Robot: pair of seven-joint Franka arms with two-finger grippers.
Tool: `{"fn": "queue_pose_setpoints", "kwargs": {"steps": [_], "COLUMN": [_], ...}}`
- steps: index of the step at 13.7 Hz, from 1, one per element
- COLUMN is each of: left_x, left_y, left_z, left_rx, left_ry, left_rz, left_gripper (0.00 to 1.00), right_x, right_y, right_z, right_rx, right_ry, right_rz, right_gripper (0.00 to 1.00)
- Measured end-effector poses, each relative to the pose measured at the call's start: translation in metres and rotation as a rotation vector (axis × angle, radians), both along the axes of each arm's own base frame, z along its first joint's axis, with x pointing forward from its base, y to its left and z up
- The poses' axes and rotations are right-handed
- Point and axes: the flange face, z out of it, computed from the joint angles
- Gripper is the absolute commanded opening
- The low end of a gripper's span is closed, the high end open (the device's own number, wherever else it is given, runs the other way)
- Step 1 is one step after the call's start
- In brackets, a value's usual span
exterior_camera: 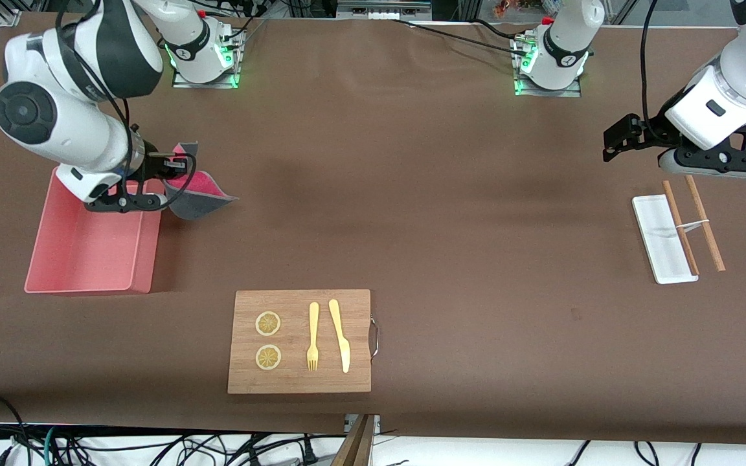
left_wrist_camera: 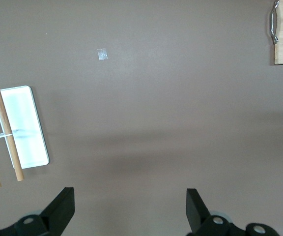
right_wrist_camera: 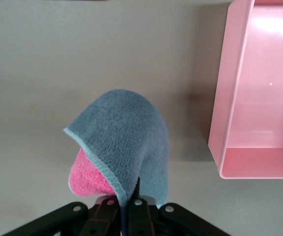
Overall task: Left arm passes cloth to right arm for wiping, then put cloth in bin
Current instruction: 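Wipe the table with the cloth in the right gripper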
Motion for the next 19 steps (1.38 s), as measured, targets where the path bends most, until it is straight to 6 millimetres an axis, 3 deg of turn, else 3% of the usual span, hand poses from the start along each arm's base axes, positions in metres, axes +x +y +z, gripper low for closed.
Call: {"fn": "queue_pose_setpoints", "kwargs": {"steps": [7,11,14,19], "left_x": [0.000,0.000,0.000,0.000], "left_y": [0.000,0.000,0.000,0.000], "left_z": [0.000,0.000,0.000,0.000], "left_rx": [0.000,0.000,0.000,0.000], "left_ry": [-0.001,-0.001,-0.001,-0.001], "left_rz": [0.000,0.000,0.000,0.000], "left_gripper": [1.00,1.00,1.00,1.00], "right_x": [0.021,0.026,0.032,0.043], "right_y": [-0.004,-0.018,-0.024,-0.032], "right_z": [-0.111,-0.161,-0.180,-0.188], "right_rx": [-0.005,-0.018,-0.010,0.016], "right_ry": [0.084,0.115,0.096,-0.030], "right_rz": [-0.025,-0.046,-0.054,-0.069], "right_gripper": [0.00,0.00,0.00,0.00]}}
